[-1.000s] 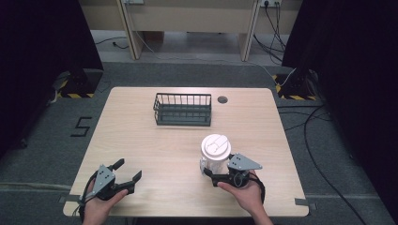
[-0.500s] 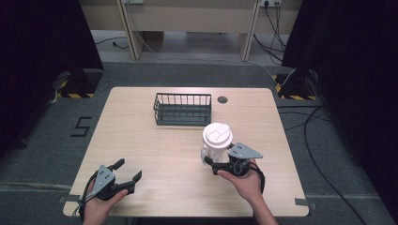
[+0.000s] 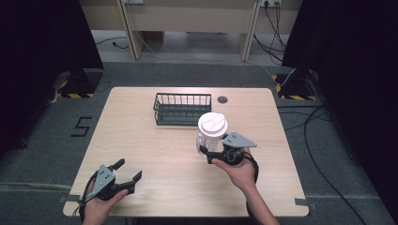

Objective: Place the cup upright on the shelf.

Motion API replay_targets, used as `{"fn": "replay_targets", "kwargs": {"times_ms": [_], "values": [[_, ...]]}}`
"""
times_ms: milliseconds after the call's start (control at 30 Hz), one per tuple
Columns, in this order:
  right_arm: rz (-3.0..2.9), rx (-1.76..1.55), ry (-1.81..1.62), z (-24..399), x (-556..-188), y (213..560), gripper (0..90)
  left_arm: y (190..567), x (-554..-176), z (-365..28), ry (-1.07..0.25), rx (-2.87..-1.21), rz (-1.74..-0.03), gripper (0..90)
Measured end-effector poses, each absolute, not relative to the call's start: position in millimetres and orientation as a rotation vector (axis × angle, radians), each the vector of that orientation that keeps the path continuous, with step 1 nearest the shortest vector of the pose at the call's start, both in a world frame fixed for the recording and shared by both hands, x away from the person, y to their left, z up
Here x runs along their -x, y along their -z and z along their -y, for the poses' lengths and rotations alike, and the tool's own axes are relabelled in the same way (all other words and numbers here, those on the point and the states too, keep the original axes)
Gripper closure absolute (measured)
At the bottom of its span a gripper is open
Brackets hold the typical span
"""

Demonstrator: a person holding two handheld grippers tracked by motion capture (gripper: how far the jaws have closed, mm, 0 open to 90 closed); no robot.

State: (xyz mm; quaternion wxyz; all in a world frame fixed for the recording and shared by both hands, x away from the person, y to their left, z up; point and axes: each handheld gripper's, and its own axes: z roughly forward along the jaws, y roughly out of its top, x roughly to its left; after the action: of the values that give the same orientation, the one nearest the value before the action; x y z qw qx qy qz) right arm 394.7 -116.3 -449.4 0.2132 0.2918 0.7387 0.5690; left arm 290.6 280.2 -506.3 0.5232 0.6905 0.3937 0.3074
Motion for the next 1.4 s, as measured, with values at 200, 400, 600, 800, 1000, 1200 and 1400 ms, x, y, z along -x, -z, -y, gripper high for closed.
{"fn": "replay_targets", "kwargs": {"times_ms": [200,400,600,800,1000,1200,1400], "values": [[-2.037,-0.822,-1.575,110.2,-403.0,446.7,18.5,506.3,-290.4,-280.1,-0.736,-1.654,-0.941,17.5],[-2.031,-0.83,-1.564,105.4,-410.3,444.8,18.5,506.3,-290.4,-280.0,-0.736,-1.654,-0.941,17.6],[-2.014,-0.843,-1.561,102.5,-420.5,441.2,18.5,506.2,-290.4,-279.9,-0.736,-1.653,-0.941,17.7],[-2.004,-0.859,-1.55,100.3,-428.2,438.5,18.5,506.1,-290.4,-279.6,-0.737,-1.653,-0.938,17.7],[-1.988,-0.874,-1.543,98.0,-437.2,434.9,18.5,506.1,-290.5,-279.5,-0.737,-1.653,-0.936,17.7],[-1.968,-0.881,-1.548,94.2,-447.0,427.9,18.5,506.1,-290.5,-279.5,-0.736,-1.651,-0.938,17.7],[-1.962,-0.893,-1.54,91.2,-453.8,424.1,18.5,506.2,-290.5,-279.4,-0.734,-1.649,-0.937,17.7]]}}
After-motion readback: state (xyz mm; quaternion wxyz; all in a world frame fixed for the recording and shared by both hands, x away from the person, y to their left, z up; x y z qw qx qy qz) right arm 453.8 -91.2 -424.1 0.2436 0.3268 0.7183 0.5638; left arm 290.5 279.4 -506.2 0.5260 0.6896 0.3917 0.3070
